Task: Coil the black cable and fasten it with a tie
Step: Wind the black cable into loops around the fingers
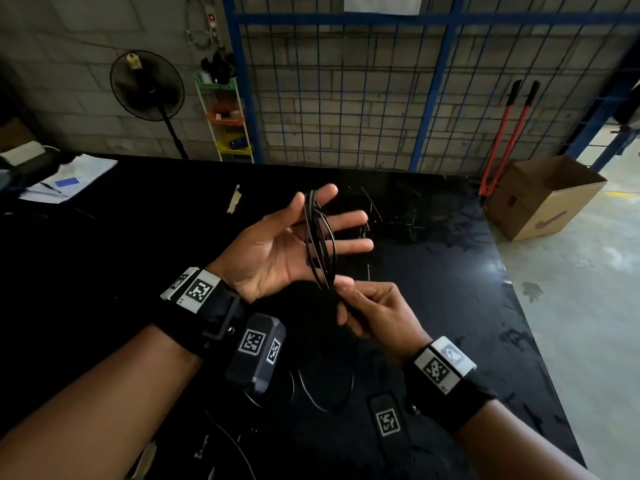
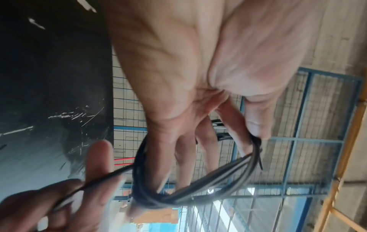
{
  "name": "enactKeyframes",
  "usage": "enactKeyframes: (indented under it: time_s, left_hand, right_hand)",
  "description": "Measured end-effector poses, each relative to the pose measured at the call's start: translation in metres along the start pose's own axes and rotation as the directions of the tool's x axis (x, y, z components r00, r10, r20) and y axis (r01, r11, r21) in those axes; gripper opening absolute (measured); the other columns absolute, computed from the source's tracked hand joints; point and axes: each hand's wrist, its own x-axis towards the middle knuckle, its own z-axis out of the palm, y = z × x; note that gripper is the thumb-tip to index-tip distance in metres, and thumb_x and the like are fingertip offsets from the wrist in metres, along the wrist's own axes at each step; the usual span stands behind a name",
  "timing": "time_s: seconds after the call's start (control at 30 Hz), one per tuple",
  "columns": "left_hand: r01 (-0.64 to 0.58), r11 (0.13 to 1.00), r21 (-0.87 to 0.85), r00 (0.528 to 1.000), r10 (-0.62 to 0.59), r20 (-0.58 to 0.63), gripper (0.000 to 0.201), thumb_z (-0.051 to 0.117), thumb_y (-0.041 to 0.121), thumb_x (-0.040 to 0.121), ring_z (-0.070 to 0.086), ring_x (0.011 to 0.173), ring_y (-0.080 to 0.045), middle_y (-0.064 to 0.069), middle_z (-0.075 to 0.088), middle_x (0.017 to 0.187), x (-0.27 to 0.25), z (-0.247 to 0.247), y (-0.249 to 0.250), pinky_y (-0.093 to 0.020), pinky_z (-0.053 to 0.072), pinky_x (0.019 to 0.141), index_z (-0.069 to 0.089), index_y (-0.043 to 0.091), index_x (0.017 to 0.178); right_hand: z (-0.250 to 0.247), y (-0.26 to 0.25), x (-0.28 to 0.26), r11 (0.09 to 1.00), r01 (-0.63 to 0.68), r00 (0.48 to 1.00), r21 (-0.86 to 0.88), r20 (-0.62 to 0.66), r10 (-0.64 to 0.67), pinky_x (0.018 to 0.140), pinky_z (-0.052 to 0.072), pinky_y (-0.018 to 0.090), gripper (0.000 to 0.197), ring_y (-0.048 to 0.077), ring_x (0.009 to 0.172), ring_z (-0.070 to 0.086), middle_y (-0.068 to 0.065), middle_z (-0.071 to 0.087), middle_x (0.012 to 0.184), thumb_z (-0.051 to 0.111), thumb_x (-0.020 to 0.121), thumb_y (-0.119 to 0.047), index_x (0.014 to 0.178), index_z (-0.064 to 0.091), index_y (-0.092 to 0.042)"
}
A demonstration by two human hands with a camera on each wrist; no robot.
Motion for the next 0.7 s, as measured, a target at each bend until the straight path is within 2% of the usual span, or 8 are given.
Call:
enactKeyframes:
  time_s: [0.1,0.2,0.33,0.43,0.5,0.57,0.63,0.7]
  left_hand:
    - [-0.101,0.995,0.005,0.986,0.101,-0.135,0.04,0.047,0.045,0.098,0.048,0.144,-0.049,-0.02,0.05,0.158,0.005,-0.001,0.007,-0.081,0.039,0.104,0.066,0.031,0.13]
    - [-0.12,0.983,0.135,0.949,0.154,-0.273,0.041,0.048,0.045,0.096,0.056,0.139,-0.041,-0.015,0.058,0.152,0.007,-0.005,0.014,-0.08,0.037,0.105,0.065,0.033,0.131]
    - [-0.011,0.919,0.393,0.898,0.181,-0.4,0.041,0.055,0.042,0.094,0.061,0.137,-0.03,-0.005,0.067,0.144,0.002,-0.011,0.015,-0.081,0.027,0.111,0.068,0.031,0.131]
    - [0.123,0.822,0.557,0.896,0.149,-0.417,0.037,0.059,0.044,0.092,0.059,0.139,-0.024,0.004,0.069,0.141,-0.003,-0.012,0.01,-0.079,0.03,0.112,0.074,0.031,0.124]
    - [0.212,0.754,0.622,0.911,0.078,-0.405,0.036,0.061,0.046,0.09,0.055,0.142,-0.024,0.008,0.07,0.14,-0.006,-0.011,0.005,-0.073,0.038,0.111,0.077,0.032,0.12]
    - [0.277,0.701,0.657,0.927,-0.015,-0.374,0.033,0.063,0.048,0.088,0.055,0.142,-0.025,0.011,0.071,0.137,-0.008,-0.007,0.001,-0.062,0.048,0.108,0.079,0.036,0.114]
    - [0.305,0.687,0.659,0.938,-0.098,-0.332,0.033,0.062,0.044,0.09,0.061,0.137,-0.024,0.008,0.073,0.135,-0.01,-0.003,-0.002,-0.056,0.053,0.106,0.08,0.031,0.114]
    - [0.311,0.724,0.615,0.946,-0.178,-0.269,0.037,0.059,0.037,0.094,0.064,0.133,-0.024,0.002,0.072,0.137,-0.012,0.0,-0.006,-0.06,0.051,0.107,0.077,0.017,0.12]
  right_hand:
    - [0.003,0.008,-0.003,0.997,-0.053,0.998,-0.064,-0.025,0.052,0.043,0.033,0.017,0.028,0.01,0.043,0.043,0.004,0.059,0.056,0.059,0.103,-0.028,0.114,0.081,-0.015]
    - [0.006,0.006,-0.01,0.987,-0.045,0.999,-0.155,-0.004,0.045,0.044,0.035,0.017,0.027,0.01,0.042,0.043,-0.002,0.057,0.05,0.06,0.103,-0.031,0.115,0.081,-0.018]
    - [0.003,-0.018,-0.015,0.955,0.017,1.0,-0.297,0.024,-0.01,0.047,0.038,0.02,0.021,0.01,0.043,0.046,-0.004,0.058,0.047,0.065,0.1,-0.033,0.107,0.082,-0.023]
    - [-0.003,-0.051,-0.017,0.927,0.104,0.994,-0.361,0.063,-0.087,0.049,0.038,0.027,0.018,0.018,0.046,0.045,-0.004,0.055,0.047,0.068,0.098,-0.031,0.098,0.082,-0.019]
    - [-0.009,-0.073,-0.015,0.888,0.169,0.986,-0.427,0.078,-0.15,0.049,0.038,0.024,0.016,0.009,0.044,0.046,-0.006,0.055,0.047,0.07,0.098,-0.027,0.094,0.082,-0.018]
    - [-0.018,-0.091,-0.009,0.825,0.244,0.968,-0.509,0.073,-0.241,0.052,0.041,0.015,0.012,0.0,0.047,0.054,-0.012,0.065,0.053,0.075,0.094,-0.025,0.088,0.083,-0.017]
    - [-0.027,-0.105,-0.003,0.759,0.298,0.946,-0.579,0.071,-0.317,0.06,0.049,0.016,0.009,0.0,0.061,0.066,-0.009,0.076,0.068,0.081,0.087,-0.027,0.083,0.083,-0.019]
    - [-0.035,-0.113,0.003,0.743,0.331,0.934,-0.582,0.091,-0.345,0.068,0.054,0.017,0.008,0.004,0.07,0.072,-0.007,0.078,0.076,0.084,0.084,-0.026,0.082,0.082,-0.018]
